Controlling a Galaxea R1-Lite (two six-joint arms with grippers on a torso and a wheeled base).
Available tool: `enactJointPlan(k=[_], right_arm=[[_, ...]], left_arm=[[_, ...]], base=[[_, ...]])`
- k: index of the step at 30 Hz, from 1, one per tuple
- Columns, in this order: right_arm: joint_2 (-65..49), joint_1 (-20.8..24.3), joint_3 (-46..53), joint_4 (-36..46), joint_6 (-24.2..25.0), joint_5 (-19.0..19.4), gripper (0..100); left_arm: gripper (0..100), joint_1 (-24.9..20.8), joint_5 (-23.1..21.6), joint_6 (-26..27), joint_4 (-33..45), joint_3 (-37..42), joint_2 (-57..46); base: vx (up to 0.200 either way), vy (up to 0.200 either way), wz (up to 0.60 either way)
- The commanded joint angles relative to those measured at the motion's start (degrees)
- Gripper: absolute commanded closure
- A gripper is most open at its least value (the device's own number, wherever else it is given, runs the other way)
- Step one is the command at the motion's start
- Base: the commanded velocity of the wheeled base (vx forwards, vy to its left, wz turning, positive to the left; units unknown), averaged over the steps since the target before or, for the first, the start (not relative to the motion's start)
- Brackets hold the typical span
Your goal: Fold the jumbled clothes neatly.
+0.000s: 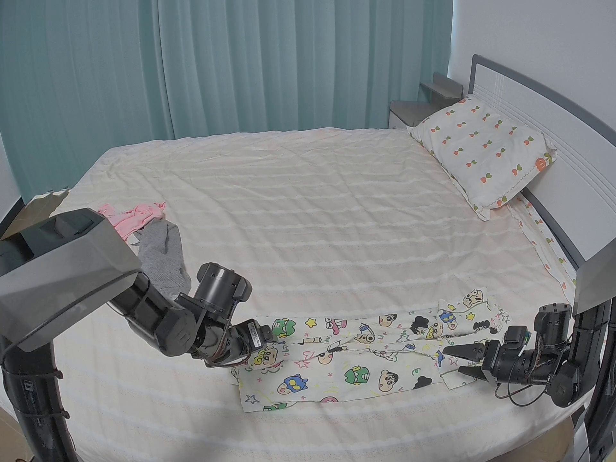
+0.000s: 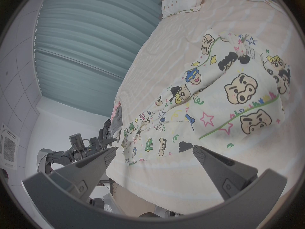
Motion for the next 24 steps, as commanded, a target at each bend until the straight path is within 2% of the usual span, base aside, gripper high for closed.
enactJointPlan(k=[1,6,14,18,24], right_arm=[[0.85,0.31,0.15,-0.64,0.18,0.16,0],[0.85,0.22,0.15,-0.64,0.09,0.16,0],[0.93,0.22,0.15,-0.64,-0.09,0.16,0],[1.11,0.22,0.15,-0.64,-0.09,0.16,0],[1.37,0.22,0.23,-0.64,-0.26,0.07,0]], left_arm=[[0,-0.07,3.27,2.35,4.60,-6.23,6.09],[0,0.02,3.62,7.10,10.13,-7.28,6.79],[0,0.02,3.62,7.54,9.87,-7.99,8.46],[0,0.02,3.71,9.38,9.78,-8.25,8.81],[0,-0.42,5.73,9.65,9.78,-10.27,9.96]], base=[[0.000,0.000,0.00],[0.000,0.000,0.00],[0.000,0.000,0.00],[0.000,0.000,0.00],[0.000,0.000,0.00]])
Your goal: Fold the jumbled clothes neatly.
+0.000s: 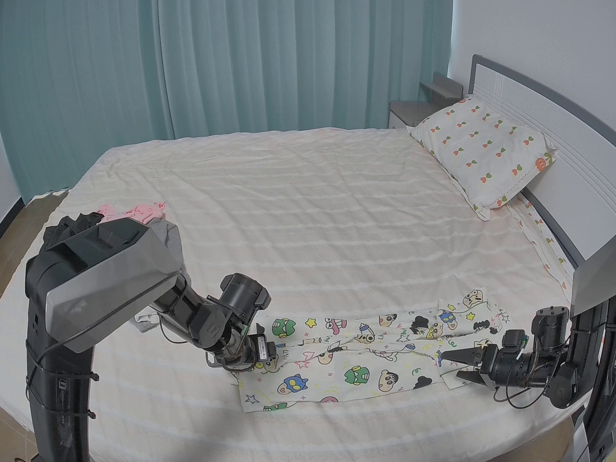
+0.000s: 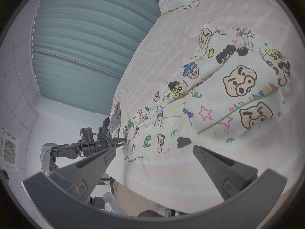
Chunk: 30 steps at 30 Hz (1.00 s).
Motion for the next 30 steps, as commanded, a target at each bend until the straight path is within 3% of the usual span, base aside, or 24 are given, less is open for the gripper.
enactJointPlan(k=[1,24,30], right_arm=[[0.30,0.02,0.10,-0.67,-0.19,-0.04,0],[0.30,-0.15,0.01,-0.67,-0.19,-0.12,0],[0.30,-0.15,0.10,-0.67,-0.19,-0.12,0]], left_arm=[[0,-0.21,1.76,0.10,-0.04,-1.39,1.74],[0,-3.55,7.20,0.10,-2.50,-3.15,5.35],[0,-4.60,10.90,0.01,-2.59,-3.06,6.84]], base=[[0.000,0.000,0.00],[0.000,0.000,0.00],[0.000,0.000,0.00]])
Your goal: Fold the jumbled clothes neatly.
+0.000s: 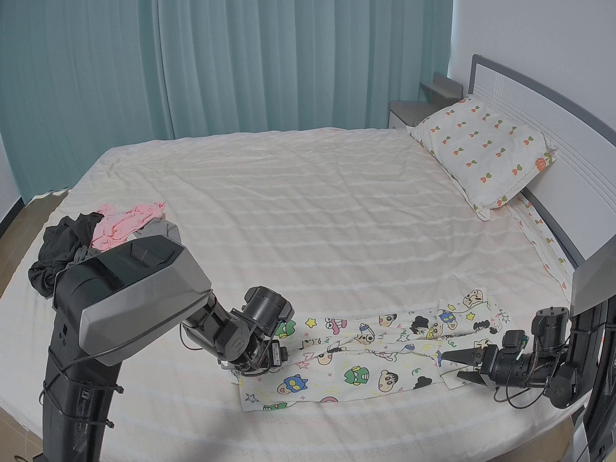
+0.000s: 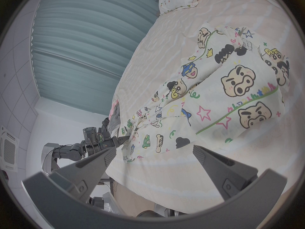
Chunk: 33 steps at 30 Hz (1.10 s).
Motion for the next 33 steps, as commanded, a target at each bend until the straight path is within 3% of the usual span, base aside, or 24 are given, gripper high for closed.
enactJointPlan(k=[1,17,18,33], right_arm=[[0.06,-0.03,0.06,-0.67,-0.02,0.02,0],[0.06,0.05,0.06,-0.67,-0.02,0.02,0],[0.14,-0.03,0.06,-0.67,-0.02,0.02,0],[0.14,-0.03,0.06,-0.67,-0.02,0.02,0]], left_arm=[[0,-0.89,1.11,-0.05,0.00,0.02,1.31],[0,-1.24,1.29,-0.40,-0.09,-1.04,1.75],[100,-1.24,1.20,-0.49,0.00,-1.04,1.75],[100,-0.71,1.20,-0.75,0.27,-0.25,0.61]], base=[[0.000,0.000,0.00],[0.000,0.000,0.00],[0.000,0.000,0.00],[0.000,0.000,0.00]])
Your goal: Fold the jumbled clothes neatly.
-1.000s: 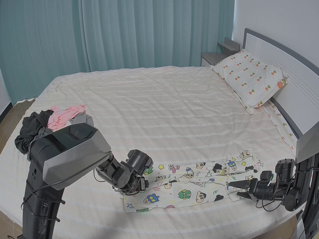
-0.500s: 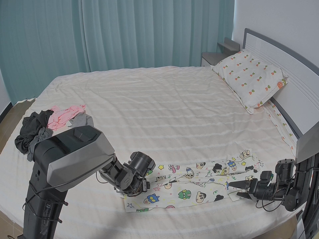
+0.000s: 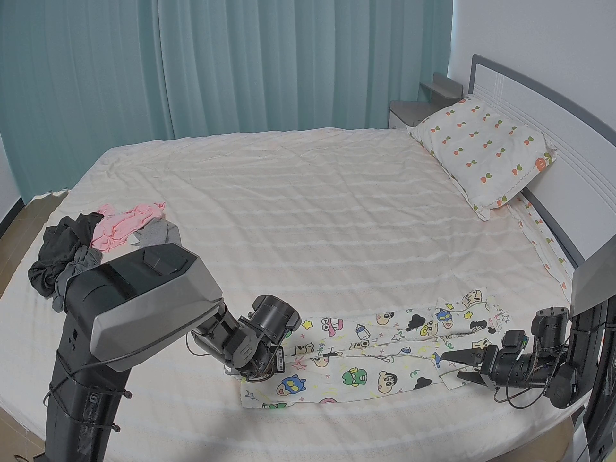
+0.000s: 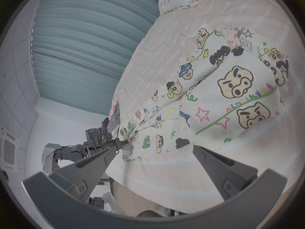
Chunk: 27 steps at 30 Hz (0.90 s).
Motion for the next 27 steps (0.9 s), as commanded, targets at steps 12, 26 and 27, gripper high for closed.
enactJointPlan(k=[12,26,27], right_arm=[[0.08,-0.07,0.01,-0.69,0.00,0.02,0],[0.00,-0.07,0.01,-0.69,0.00,0.02,0],[0.00,-0.07,-0.07,-0.69,0.00,0.02,0]], left_arm=[[100,3.53,-0.73,-0.12,-0.28,4.83,-6.31],[100,9.15,-6.53,-0.12,-0.37,10.89,-12.64],[100,9.94,-7.33,-0.12,-0.37,11.60,-13.43]], base=[[0.000,0.000,0.00],[0.000,0.000,0.00],[0.000,0.000,0.00]])
